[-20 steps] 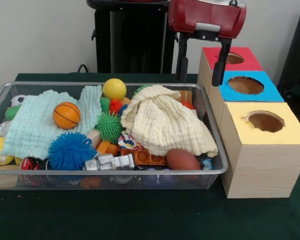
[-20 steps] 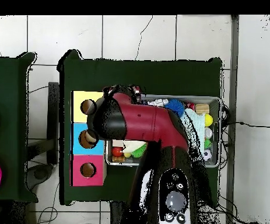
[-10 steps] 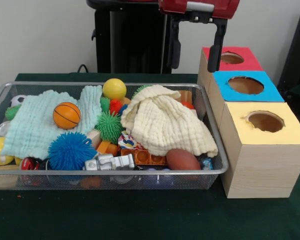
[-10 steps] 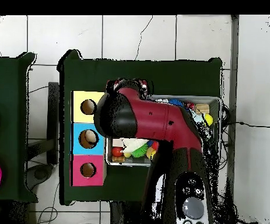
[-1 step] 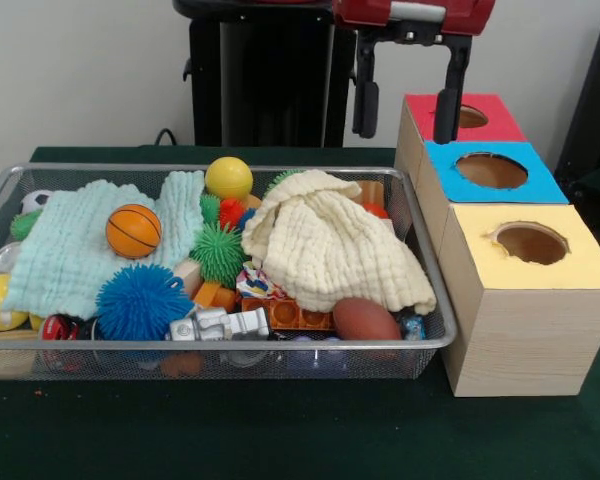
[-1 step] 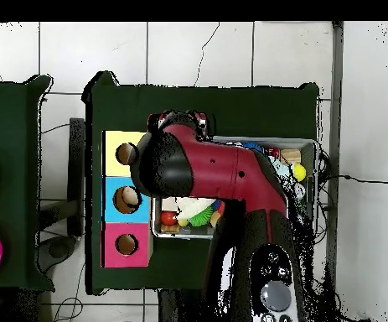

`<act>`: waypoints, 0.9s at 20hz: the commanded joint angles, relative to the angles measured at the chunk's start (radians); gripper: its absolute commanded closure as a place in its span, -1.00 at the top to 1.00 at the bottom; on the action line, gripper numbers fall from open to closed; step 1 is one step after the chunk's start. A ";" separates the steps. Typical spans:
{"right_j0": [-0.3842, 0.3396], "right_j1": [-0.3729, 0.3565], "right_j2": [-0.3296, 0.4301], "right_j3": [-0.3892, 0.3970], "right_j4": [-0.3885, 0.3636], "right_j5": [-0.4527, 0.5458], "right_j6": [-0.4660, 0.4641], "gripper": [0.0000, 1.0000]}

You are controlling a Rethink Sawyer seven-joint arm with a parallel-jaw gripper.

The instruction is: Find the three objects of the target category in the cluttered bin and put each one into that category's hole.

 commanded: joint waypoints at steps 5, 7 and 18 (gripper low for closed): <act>-0.037 0.081 0.100 0.090 -0.083 0.012 0.008 1.00; -0.034 0.087 0.092 0.083 -0.099 0.002 0.008 1.00; -0.093 0.141 0.127 0.076 -0.197 -0.057 -0.018 1.00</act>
